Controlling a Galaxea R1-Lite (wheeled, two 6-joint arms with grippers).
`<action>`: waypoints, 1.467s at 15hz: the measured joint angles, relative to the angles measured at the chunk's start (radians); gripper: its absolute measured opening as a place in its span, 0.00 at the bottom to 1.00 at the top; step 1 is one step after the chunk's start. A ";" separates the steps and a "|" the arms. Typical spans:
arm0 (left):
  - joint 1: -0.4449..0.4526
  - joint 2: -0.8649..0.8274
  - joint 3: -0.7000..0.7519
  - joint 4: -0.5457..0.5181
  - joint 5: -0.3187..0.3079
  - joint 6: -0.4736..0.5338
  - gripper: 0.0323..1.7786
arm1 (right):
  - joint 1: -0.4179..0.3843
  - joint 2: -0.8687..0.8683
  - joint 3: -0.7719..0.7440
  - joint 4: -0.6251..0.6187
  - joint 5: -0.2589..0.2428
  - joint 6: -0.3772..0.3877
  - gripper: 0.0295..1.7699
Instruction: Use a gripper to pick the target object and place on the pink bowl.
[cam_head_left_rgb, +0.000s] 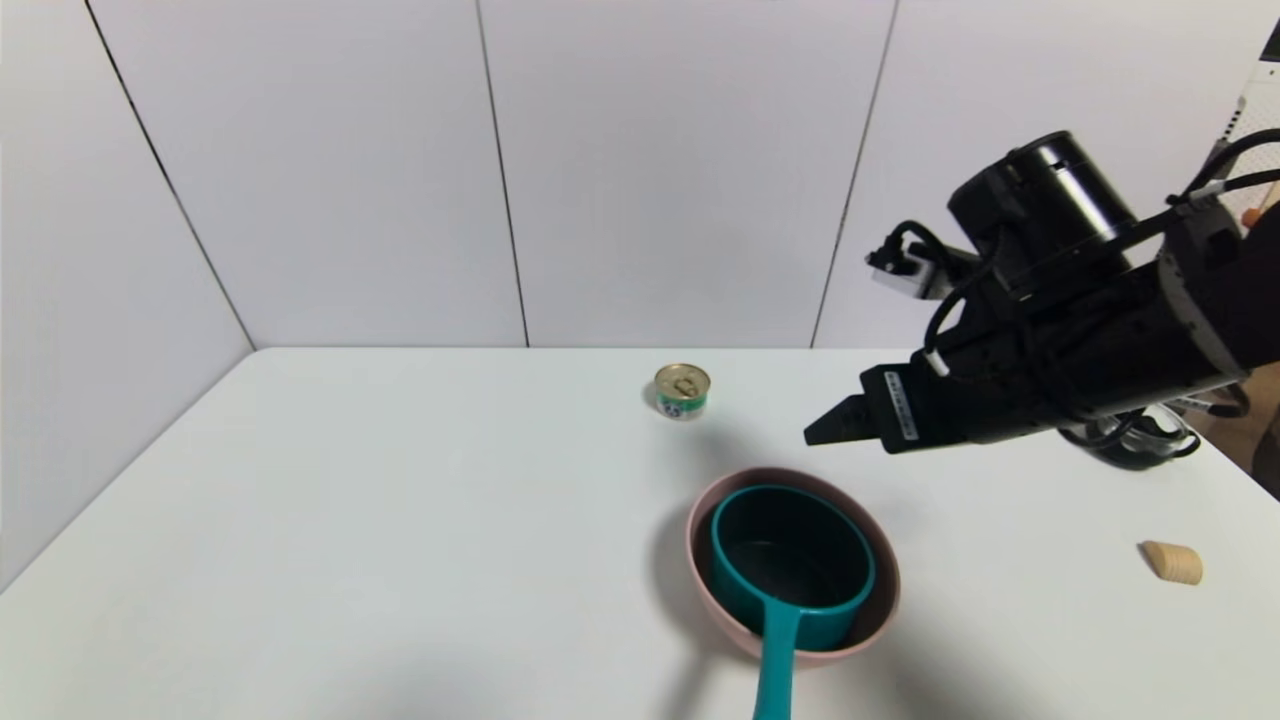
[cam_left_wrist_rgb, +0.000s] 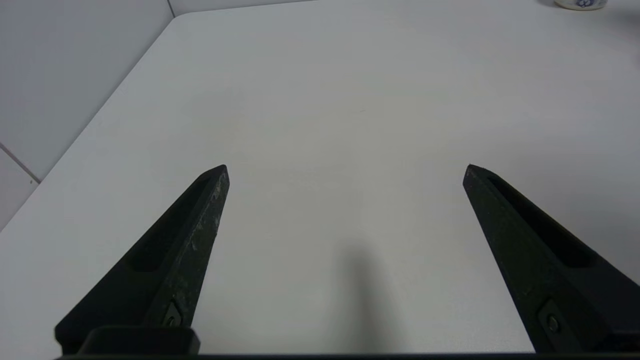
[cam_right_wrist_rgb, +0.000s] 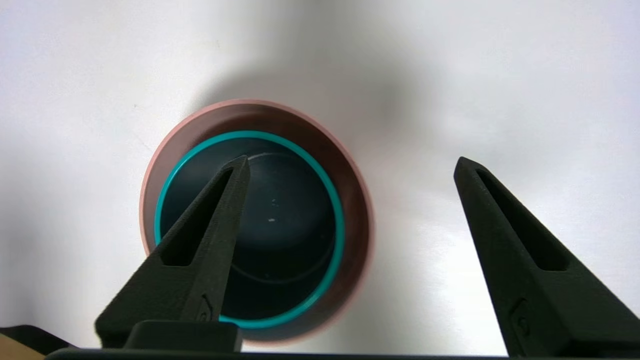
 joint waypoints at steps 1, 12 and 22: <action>0.000 0.000 0.000 0.000 0.000 0.000 0.95 | -0.026 -0.025 0.005 0.002 -0.004 -0.032 0.83; 0.000 0.000 0.000 0.000 0.000 -0.001 0.95 | -0.412 -0.705 0.762 -0.244 -0.004 -0.299 0.93; 0.000 0.000 0.000 0.000 0.000 0.000 0.95 | -0.511 -1.414 1.372 -0.712 -0.019 -0.234 0.96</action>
